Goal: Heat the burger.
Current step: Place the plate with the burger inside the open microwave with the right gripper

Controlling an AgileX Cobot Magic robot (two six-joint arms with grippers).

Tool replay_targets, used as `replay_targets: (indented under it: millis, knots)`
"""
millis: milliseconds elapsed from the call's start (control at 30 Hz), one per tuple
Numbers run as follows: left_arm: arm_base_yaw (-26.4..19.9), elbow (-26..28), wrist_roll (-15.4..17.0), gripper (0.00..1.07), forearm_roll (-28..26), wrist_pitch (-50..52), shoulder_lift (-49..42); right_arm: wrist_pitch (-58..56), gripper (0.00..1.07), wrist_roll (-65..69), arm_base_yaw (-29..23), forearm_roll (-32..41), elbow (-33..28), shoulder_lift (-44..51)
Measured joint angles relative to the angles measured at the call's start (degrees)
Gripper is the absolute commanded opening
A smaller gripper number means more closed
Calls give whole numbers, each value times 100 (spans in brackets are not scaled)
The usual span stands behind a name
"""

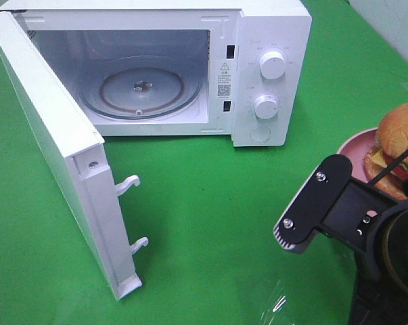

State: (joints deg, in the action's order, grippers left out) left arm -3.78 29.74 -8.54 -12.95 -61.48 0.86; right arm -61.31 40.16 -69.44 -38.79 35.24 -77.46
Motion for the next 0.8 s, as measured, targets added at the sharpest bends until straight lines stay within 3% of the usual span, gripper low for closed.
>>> replay_targets:
  millis: [233,567,800]
  knots:
    - [0,0,0,80,0,0,0,23,0,-172,-630,17,0,0]
    - [0,0,0,80,0,0,0,246,0,-464,-665,-69,0,0]
    - [0,0,0,80,0,0,0,722,0,-997,-670,-498,0,0]
